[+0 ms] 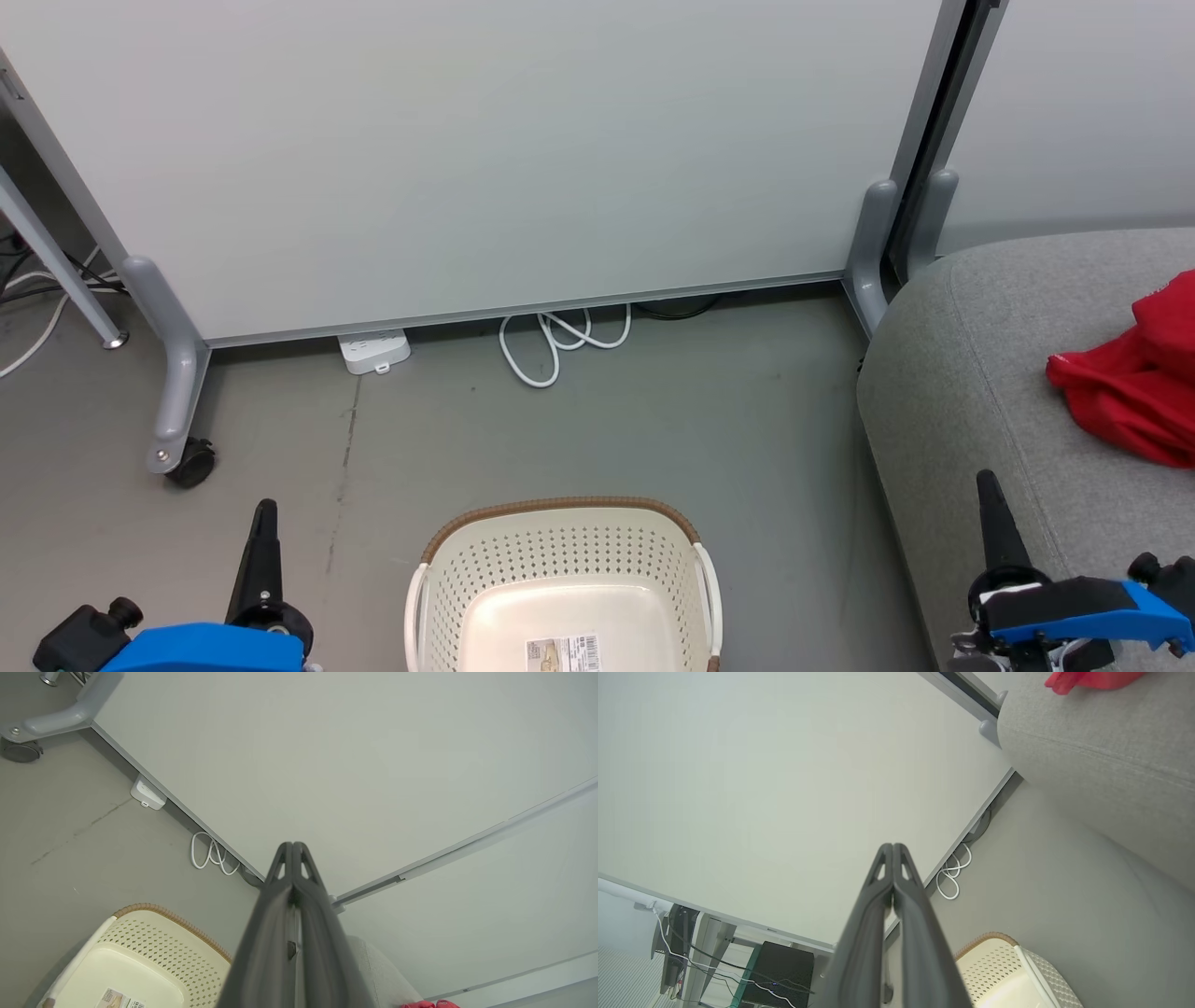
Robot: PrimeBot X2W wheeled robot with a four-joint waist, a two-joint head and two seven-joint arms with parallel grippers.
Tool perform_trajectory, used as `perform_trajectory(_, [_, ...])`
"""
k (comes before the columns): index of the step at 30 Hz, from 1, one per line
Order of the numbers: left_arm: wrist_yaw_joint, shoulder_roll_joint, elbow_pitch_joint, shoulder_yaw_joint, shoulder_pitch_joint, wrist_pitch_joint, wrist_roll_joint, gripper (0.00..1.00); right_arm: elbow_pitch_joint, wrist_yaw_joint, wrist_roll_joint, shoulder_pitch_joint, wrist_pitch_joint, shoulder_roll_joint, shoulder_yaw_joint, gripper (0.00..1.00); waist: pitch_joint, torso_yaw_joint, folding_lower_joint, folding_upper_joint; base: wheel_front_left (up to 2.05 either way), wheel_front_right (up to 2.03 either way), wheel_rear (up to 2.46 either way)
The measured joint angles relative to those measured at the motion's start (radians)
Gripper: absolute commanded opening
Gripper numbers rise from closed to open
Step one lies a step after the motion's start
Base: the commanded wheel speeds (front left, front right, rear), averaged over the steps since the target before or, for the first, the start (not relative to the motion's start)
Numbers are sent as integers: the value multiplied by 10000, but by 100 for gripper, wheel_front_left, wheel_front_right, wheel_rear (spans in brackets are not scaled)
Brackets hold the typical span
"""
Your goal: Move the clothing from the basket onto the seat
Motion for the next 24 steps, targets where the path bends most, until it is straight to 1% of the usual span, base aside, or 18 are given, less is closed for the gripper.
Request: perform_trajectory(24, [-25, 8, -35, 295, -106, 633, -2433, 0, -54, 0, 2449, -174, 623, 56, -201, 0, 11, -73, 0, 0, 0, 0, 0])
